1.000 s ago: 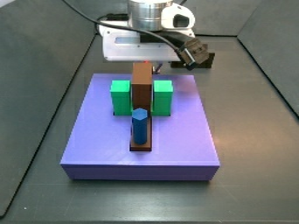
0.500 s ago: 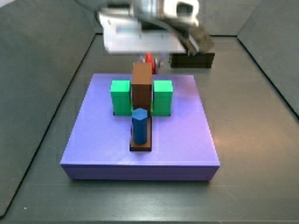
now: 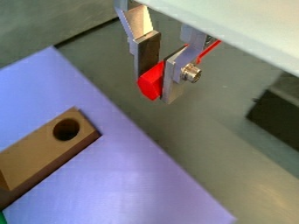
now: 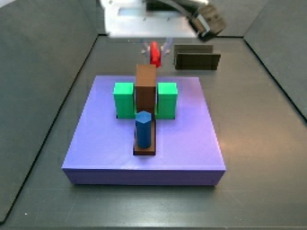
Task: Pick up the red object. Move up. Place the red object on the fixture. Regrasp the red object. Move to above the board. Insert the red object.
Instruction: Place the red object on the fixture.
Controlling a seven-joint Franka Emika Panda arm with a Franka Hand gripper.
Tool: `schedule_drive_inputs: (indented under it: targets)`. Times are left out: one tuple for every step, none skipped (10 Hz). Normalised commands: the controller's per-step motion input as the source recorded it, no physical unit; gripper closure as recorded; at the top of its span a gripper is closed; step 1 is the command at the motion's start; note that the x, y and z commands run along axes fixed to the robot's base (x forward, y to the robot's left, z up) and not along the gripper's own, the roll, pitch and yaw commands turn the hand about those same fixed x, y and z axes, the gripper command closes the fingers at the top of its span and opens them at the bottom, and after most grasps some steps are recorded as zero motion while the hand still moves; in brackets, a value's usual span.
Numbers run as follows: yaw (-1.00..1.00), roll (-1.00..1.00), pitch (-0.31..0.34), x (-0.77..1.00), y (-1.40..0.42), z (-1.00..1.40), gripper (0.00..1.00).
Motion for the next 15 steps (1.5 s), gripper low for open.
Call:
schedule_drive_inputs:
  targets:
    - [-0.39, -1.0, 0.009, 0.35, 0.06, 0.52, 1.0]
    - [-0.23, -1.0, 0.0, 0.34, 0.23, 0.55, 1.0]
    - [-0.15, -0.94, 0.114, 0.43, 0.35, 0.38, 1.0]
    - [-0.05, -0.91, 0.169, 0.52, 0.41, 0.26, 1.0]
    - [0.0, -0.93, 0.157, 0.58, 0.47, 0.15, 1.0]
    - [0.0, -0.98, 0.146, 0.59, 0.44, 0.08, 1.0]
    - [0.0, -1.0, 0.071, 0.58, 0.41, 0.0, 1.0]
    - [0.0, -1.0, 0.0, 0.57, 0.43, -0.05, 1.0]
    - [0.0, -0.96, 0.0, 0.57, 0.53, -0.18, 1.0]
    - [-0.1, -0.59, 0.0, 0.73, 0.54, -0.48, 1.0]
    - [-0.01, -0.65, 0.0, 0.8, 0.49, -0.44, 1.0]
    - [0.0, -0.78, 0.0, 0.76, 0.42, -0.33, 1.0]
    - [0.0, -0.87, 0.006, 0.74, 0.33, -0.23, 1.0]
    - [0.0, -0.87, 0.029, 0.75, 0.27, -0.21, 1.0]
    - [-0.05, -0.75, 0.169, 0.68, 0.22, -0.04, 1.0]
